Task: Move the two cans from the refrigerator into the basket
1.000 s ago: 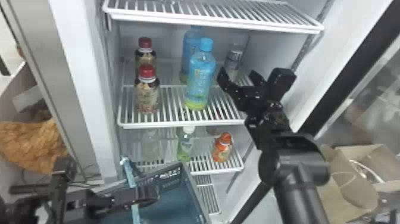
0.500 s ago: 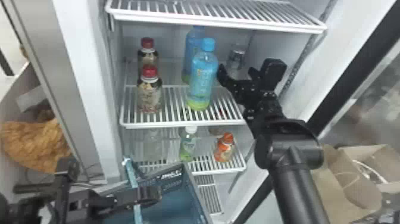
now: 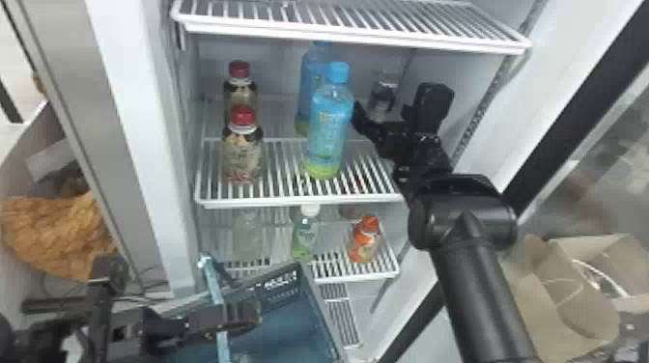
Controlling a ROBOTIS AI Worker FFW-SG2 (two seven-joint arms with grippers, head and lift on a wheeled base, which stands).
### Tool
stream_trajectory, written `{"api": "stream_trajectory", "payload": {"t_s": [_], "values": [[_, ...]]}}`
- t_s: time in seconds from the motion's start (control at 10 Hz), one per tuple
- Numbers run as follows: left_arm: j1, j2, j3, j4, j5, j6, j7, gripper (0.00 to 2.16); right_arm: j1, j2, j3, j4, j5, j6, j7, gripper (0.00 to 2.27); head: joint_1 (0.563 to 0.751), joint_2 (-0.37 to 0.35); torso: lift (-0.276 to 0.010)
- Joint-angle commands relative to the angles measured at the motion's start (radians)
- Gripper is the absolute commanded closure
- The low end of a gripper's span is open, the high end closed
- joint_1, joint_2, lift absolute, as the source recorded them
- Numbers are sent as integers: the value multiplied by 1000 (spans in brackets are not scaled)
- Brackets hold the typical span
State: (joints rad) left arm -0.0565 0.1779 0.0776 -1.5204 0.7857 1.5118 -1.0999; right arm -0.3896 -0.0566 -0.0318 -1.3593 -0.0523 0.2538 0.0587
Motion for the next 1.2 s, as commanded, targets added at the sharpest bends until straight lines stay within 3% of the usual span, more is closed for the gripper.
{"api": "stream_trajectory", "payload": {"t_s": [0.0, 0.2, 0.3, 0.5, 0.8, 1.1], "values": [[0, 0, -2, 0, 0, 0, 0, 1190, -33, -2, 4, 40, 6, 4, 0, 162, 695, -214, -25], [0, 0, 0, 0, 0, 0, 2, 1191, -50, -5, 10, 65, 8, 14, 0, 214, 695, -212, -25], [0, 0, 0, 0, 0, 0, 2, 1191, -67, -8, 10, 94, 6, 14, 1, 476, 695, -211, -25], [0, -1, 2, 0, 2, 0, 3, 1190, -84, -9, 18, 131, 30, -16, -2, 1283, 695, -211, -25], [2, -3, 0, 0, 2, 0, 5, 1191, -52, -14, 20, 94, 38, -58, -7, 1277, 695, -213, -25], [7, -3, 4, 0, 2, 0, 5, 1191, 70, -28, 20, -117, 24, 1, -5, 1277, 695, -217, -25]]}}
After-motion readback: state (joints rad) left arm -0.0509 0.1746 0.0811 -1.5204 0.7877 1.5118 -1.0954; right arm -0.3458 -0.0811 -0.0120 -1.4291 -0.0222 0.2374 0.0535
